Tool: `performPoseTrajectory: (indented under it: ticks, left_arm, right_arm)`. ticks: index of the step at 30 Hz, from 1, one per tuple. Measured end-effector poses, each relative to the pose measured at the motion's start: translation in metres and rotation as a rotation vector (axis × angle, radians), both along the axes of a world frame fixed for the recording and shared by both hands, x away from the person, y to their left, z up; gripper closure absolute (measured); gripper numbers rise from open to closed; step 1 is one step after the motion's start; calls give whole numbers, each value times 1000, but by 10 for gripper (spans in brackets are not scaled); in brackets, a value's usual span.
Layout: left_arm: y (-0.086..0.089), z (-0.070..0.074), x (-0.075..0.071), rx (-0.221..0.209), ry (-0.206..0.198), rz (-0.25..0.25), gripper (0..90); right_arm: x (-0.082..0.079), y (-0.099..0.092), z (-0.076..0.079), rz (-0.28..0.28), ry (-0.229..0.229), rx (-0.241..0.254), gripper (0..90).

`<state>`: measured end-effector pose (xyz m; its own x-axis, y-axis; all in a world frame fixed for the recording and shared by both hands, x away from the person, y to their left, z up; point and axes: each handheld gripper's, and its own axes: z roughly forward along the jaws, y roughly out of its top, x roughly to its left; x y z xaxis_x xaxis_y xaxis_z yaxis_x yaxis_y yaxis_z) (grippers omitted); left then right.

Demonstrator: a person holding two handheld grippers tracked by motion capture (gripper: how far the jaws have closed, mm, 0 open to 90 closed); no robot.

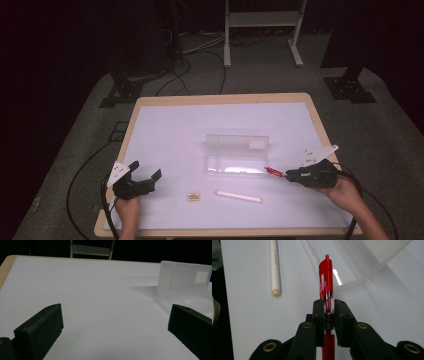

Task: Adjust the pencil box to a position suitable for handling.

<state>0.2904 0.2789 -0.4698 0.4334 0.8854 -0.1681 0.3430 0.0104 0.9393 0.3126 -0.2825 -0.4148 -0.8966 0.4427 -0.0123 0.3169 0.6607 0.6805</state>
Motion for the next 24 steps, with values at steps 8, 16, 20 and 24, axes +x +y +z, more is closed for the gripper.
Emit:
performPoseTrajectory:
  ticks: [8,16,20,24]
  left_arm:
    - [0,0,1,5,5,6,0]
    - [1,0,0,-1,4,2,0]
    - [1,0,0,1,4,3,0]
    - [1,0,0,1,9,2,0]
  right_arm:
    - [11,12,5,30,-4,14,790]
    - [17,22,14,43,-3,23,790]
    - [23,31,19,71,-7,6,790]
    - [28,40,21,89,-7,1,790]
